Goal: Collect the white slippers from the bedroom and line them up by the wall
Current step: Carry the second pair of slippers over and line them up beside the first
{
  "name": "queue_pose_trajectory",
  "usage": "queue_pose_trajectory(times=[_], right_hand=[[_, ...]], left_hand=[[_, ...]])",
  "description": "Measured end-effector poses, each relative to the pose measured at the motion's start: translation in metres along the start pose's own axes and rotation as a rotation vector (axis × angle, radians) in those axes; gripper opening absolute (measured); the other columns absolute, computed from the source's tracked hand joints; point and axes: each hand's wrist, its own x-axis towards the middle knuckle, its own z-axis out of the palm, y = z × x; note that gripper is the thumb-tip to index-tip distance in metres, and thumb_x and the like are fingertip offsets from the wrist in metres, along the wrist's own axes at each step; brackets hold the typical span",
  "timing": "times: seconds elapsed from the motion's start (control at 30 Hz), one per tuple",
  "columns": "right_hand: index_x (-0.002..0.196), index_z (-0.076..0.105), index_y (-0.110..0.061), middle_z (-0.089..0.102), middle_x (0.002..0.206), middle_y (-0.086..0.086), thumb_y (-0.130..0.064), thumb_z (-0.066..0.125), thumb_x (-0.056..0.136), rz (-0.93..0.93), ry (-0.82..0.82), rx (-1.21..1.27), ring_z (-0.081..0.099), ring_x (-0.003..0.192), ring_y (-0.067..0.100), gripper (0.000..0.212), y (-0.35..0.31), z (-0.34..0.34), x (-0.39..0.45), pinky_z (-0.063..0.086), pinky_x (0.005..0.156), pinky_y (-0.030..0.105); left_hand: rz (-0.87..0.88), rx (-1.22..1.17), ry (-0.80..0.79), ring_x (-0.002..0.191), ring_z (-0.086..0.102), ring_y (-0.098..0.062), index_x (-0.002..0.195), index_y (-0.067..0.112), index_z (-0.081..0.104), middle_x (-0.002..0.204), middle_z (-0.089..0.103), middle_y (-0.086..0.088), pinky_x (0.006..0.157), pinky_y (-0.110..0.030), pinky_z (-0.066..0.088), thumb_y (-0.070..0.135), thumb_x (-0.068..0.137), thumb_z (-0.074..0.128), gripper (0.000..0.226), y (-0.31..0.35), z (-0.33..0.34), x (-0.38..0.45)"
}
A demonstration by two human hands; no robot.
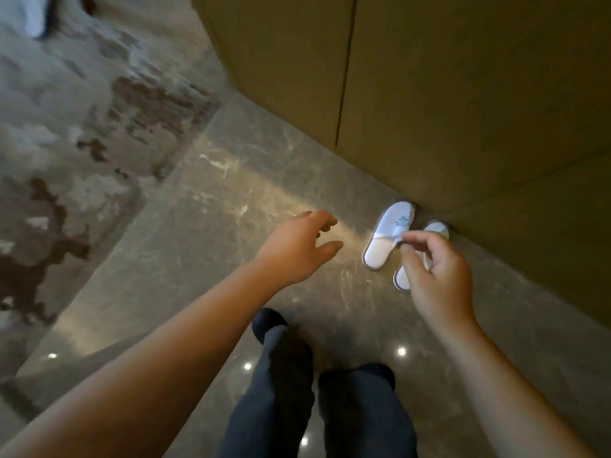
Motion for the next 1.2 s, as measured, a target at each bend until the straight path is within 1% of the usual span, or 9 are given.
queue_pose_trajectory(times=[0.1,0.2,0.37,0.47,0.6,0.73,0.93,1.07,1.2], right_hand=[[0.086,0.06,-0.025,0.057,0.078,-0.015,-0.015,0.052,0.082,-0.045,-0.106,0.103,0.055,0.069,-0.011,0.013,-0.093,0.014,-0.024,0.038,0.061,-0.002],[0.077,0.057,-0.036,0.058,0.079,-0.019,-0.008,0.055,0.082,-0.119,-0.23,0.124,0.054,0.072,-0.018,0.028,-0.163,0.037,-0.044,0.039,0.064,-0.003],[0.072,0.059,-0.035,0.062,0.079,-0.015,-0.009,0.055,0.083,-0.138,-0.386,0.162,0.057,0.071,-0.014,0.028,-0.236,0.076,-0.062,0.043,0.061,0.001],[0.074,0.06,-0.033,0.064,0.08,-0.013,-0.013,0.055,0.083,-0.154,-0.441,0.13,0.06,0.073,-0.007,0.023,-0.268,0.095,-0.056,0.048,0.063,0.011],[0.077,0.06,-0.031,0.064,0.082,-0.011,-0.014,0.054,0.084,-0.161,-0.489,0.102,0.061,0.077,-0.002,0.02,-0.303,0.133,-0.021,0.048,0.061,0.015],[0.078,0.058,-0.031,0.062,0.084,-0.006,-0.013,0.053,0.085,-0.205,-0.561,0.04,0.058,0.084,0.009,0.02,-0.348,0.201,0.041,0.048,0.071,0.024],[0.078,0.054,-0.034,0.059,0.083,-0.011,-0.017,0.051,0.086,-0.37,-0.762,-0.047,0.056,0.082,0.004,0.019,-0.465,0.318,0.128,0.046,0.067,0.016],[0.079,0.054,-0.035,0.058,0.08,-0.012,-0.021,0.049,0.087,-0.528,-0.953,-0.093,0.055,0.076,0.002,0.017,-0.548,0.407,0.156,0.047,0.062,0.012],[0.084,0.057,-0.029,0.059,0.078,-0.012,-0.023,0.05,0.087,-0.618,-1.036,-0.078,0.057,0.073,0.0,0.01,-0.611,0.502,0.174,0.047,0.06,0.009]], left_hand=[[-0.038,-0.083,0.126,0.107,0.054,-0.016,0.12,0.016,0.048,0.123,0.057,-0.004,0.086,-0.025,0.04,0.03,0.084,0.052,0.039,0.005,-0.076,-0.061],[-0.074,-0.163,0.235,0.106,0.054,-0.015,0.12,0.018,0.048,0.121,0.058,-0.003,0.09,-0.027,0.041,0.03,0.084,0.053,0.038,-0.007,-0.132,-0.113],[-0.182,-0.306,0.379,0.099,0.052,-0.009,0.12,0.02,0.049,0.116,0.057,0.001,0.085,-0.022,0.04,0.032,0.083,0.053,0.039,-0.044,-0.18,-0.172],[-0.246,-0.415,0.465,0.093,0.051,-0.006,0.117,0.02,0.051,0.105,0.055,0.007,0.077,-0.018,0.04,0.032,0.082,0.055,0.037,-0.066,-0.203,-0.183],[-0.304,-0.478,0.609,0.09,0.053,-0.008,0.114,0.019,0.053,0.098,0.053,0.01,0.078,-0.022,0.042,0.032,0.081,0.056,0.035,-0.101,-0.252,-0.171],[-0.369,-0.524,0.771,0.089,0.054,-0.011,0.113,0.015,0.054,0.098,0.055,0.005,0.078,-0.025,0.045,0.028,0.082,0.057,0.034,-0.144,-0.327,-0.138],[-0.504,-0.594,0.887,0.102,0.056,-0.017,0.115,0.014,0.053,0.112,0.06,-0.005,0.09,-0.035,0.048,0.025,0.083,0.055,0.034,-0.206,-0.435,-0.109],[-0.625,-0.693,0.996,0.092,0.056,-0.013,0.11,0.014,0.056,0.099,0.059,0.001,0.078,-0.025,0.046,0.023,0.083,0.056,0.028,-0.254,-0.474,-0.116],[-0.761,-0.794,1.095,0.089,0.057,-0.014,0.105,0.017,0.056,0.093,0.059,0.003,0.068,-0.022,0.044,0.022,0.083,0.056,0.023,-0.32,-0.504,-0.125]])
